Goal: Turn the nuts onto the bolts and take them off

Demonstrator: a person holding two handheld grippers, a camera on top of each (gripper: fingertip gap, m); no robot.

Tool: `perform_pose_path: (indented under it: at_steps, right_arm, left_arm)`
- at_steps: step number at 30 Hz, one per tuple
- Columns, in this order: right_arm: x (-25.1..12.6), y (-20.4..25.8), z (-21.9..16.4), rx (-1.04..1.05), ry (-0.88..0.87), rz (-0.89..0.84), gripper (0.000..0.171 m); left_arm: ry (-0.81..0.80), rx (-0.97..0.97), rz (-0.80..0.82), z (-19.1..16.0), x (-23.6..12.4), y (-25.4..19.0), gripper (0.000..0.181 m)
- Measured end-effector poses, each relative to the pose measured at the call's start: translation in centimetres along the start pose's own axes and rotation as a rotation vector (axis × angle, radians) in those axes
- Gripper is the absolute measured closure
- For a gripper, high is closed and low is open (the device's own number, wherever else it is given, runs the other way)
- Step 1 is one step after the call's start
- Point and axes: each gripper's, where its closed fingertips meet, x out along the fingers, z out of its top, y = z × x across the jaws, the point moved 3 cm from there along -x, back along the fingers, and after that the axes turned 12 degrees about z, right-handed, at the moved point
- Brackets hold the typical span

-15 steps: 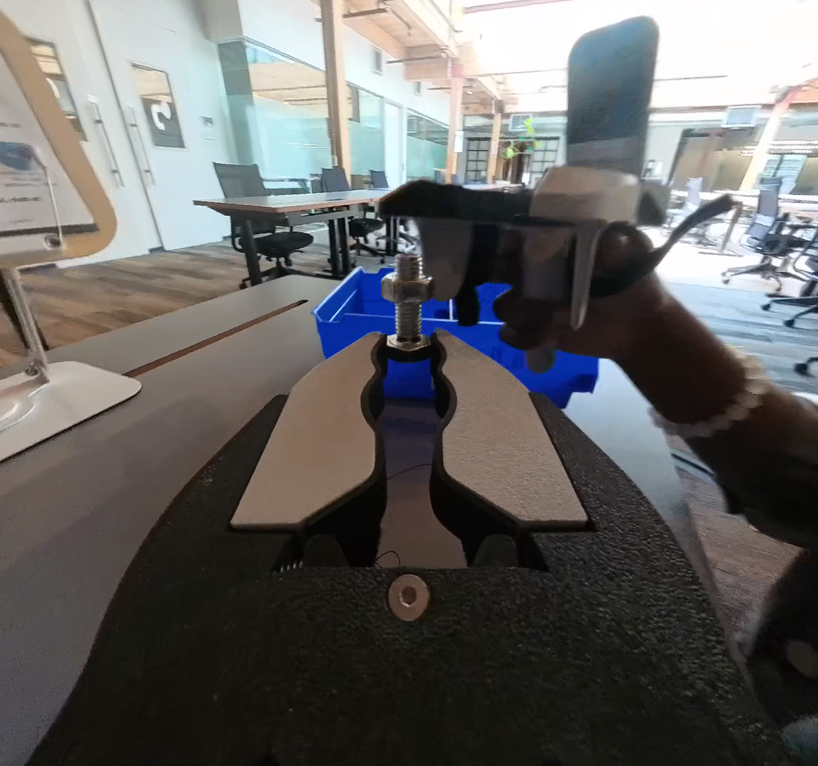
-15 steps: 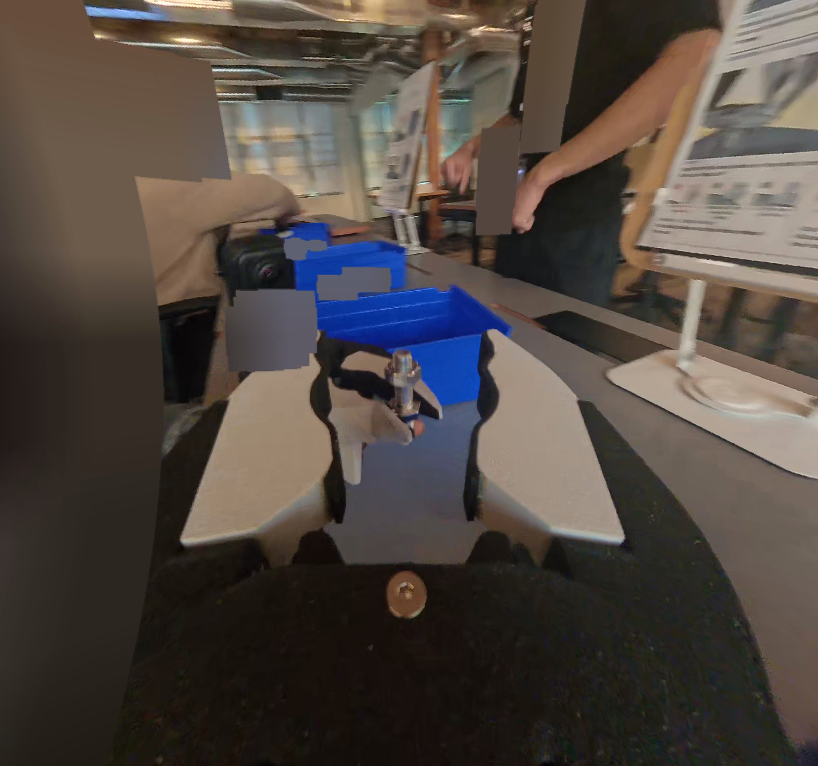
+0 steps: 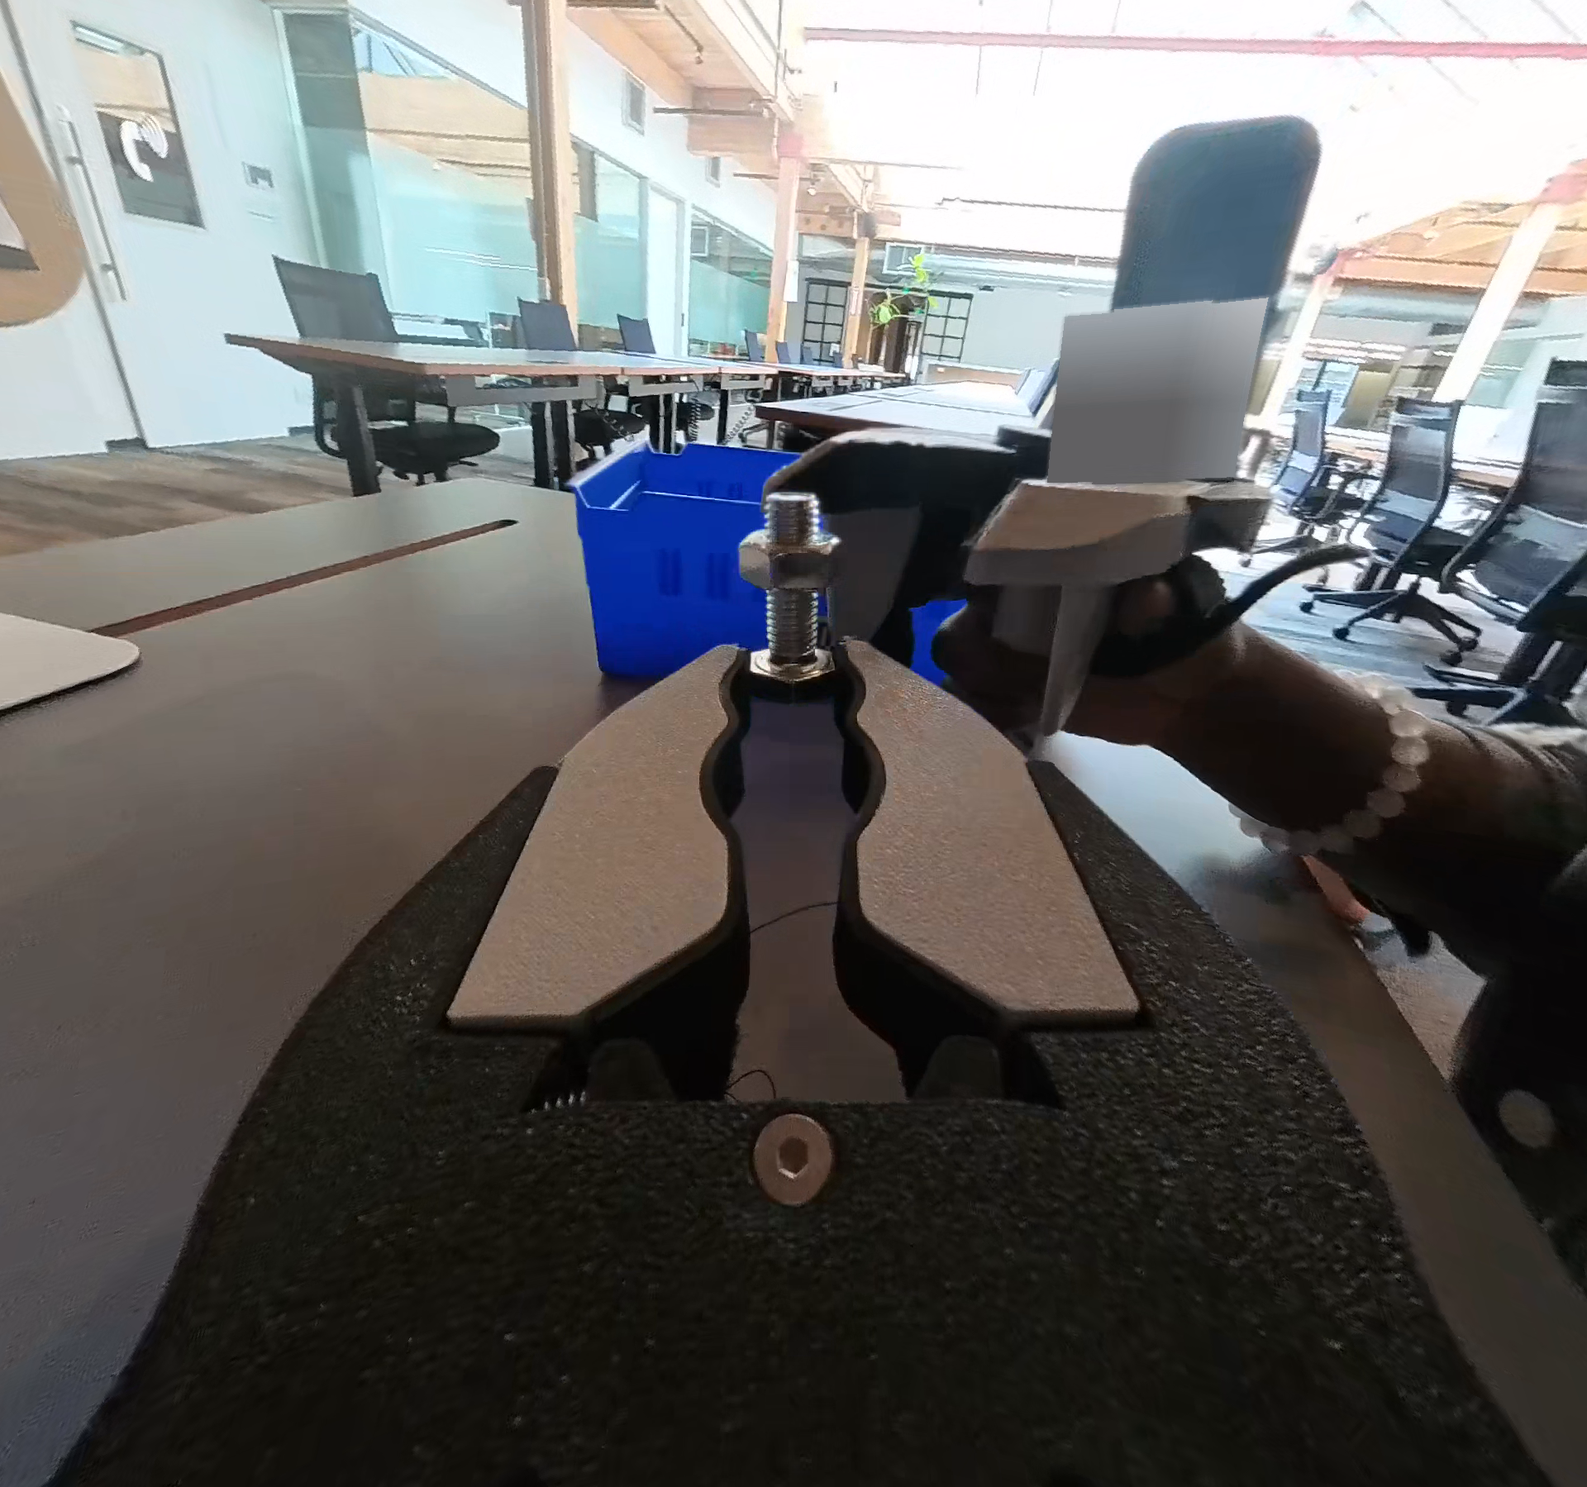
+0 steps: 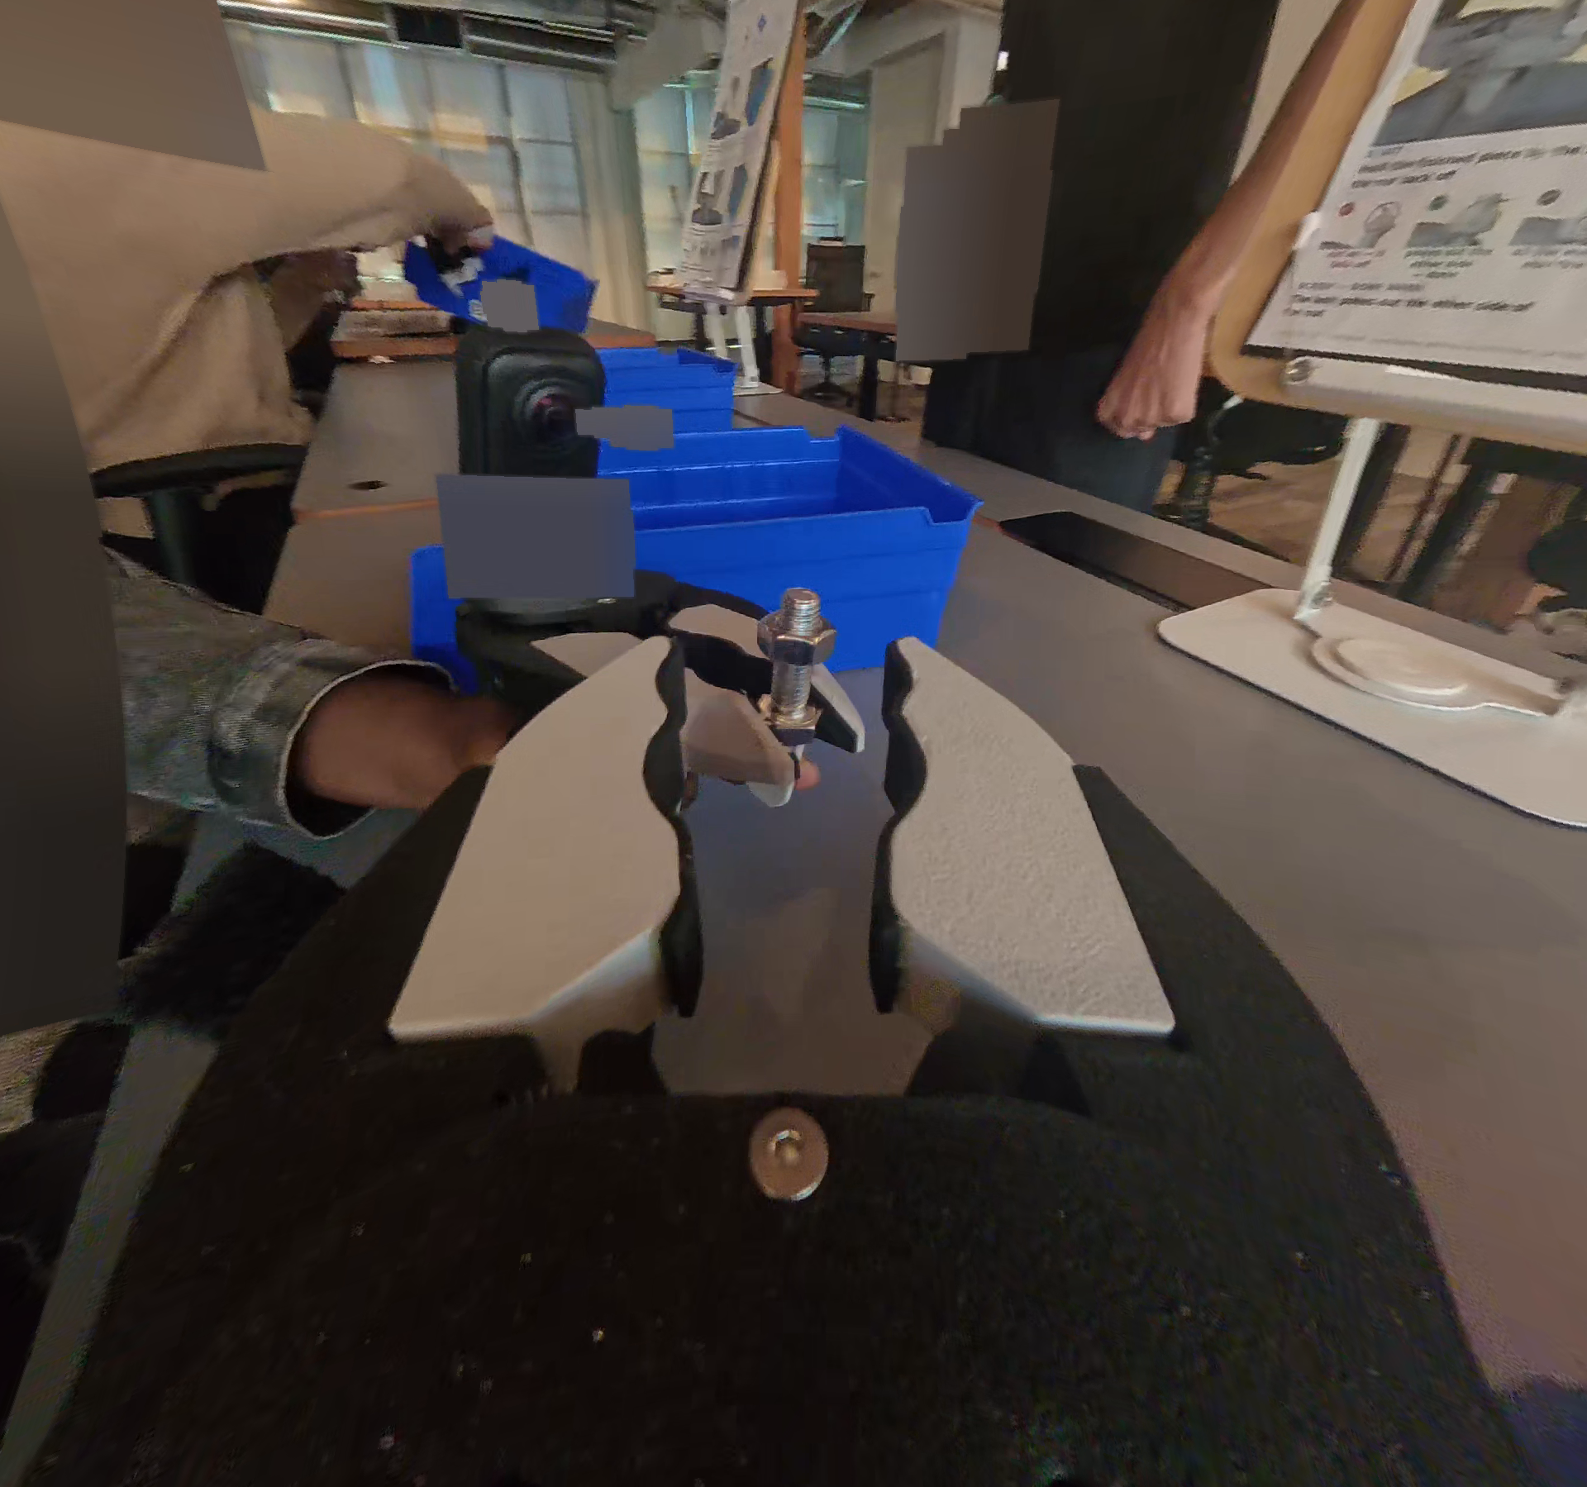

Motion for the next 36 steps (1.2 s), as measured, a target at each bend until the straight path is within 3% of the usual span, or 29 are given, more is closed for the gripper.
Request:
perform_pose_path:
  at_steps: [4, 18, 19, 20, 21, 25, 27, 28, 34, 36]
  right_arm:
    - [0.1, -0.5, 0.3, 0.026, -0.046, 0.083, 0.136]
    - [0.7, -1.0, -0.7, 0.006, 0.004, 0.102, 0.142]
    - [0.4, -1.1, -0.6, -0.002, 0.007, 0.096, 0.146]
    - [-0.1, -1.3, -0.6, -0.014, 0.005, 0.073, 0.168]
    - [-0.8, -1.7, -0.4, -0.031, -0.012, 0.045, 0.171]
    - [-1.9, -1.7, 0.3, -0.004, -0.066, 0.064, 0.167]
    - [-1.2, -1.4, 0.1, 0.022, -0.046, 0.089, 0.134]
    - [-0.7, -1.2, -0.1, 0.034, -0.029, 0.099, 0.126]
    - [1.1, -0.6, -0.4, 0.001, 0.016, 0.113, 0.135]
    - [0.8, -0.7, -0.5, -0.011, 0.024, 0.113, 0.147]
  left_arm:
    - [0.006, 0.02, -0.049, -0.1, -0.1, -0.6, 0.163]
    - [0.005, 0.016, -0.047, -0.1, -0.1, -0.5, 0.163]
    - [0.004, 0.009, -0.044, 0.0, 0.0, -0.4, 0.163]
    - [0.002, 0.003, -0.044, 0.0, -0.1, -0.3, 0.163]
    - [0.0, 0.003, -0.049, 0.0, -0.1, -0.4, 0.163]
    - [0.006, 0.011, -0.048, -0.1, -0.1, -0.5, 0.163]
    - [0.008, 0.009, -0.05, -0.1, -0.1, -0.5, 0.163]
    - [0.009, 0.01, -0.051, -0.1, -0.1, -0.5, 0.163]
    - [0.014, 0.027, -0.057, -0.2, 0.0, -0.7, 0.163]
    - [0.015, 0.025, -0.057, -0.2, 0.1, -0.7, 0.163]
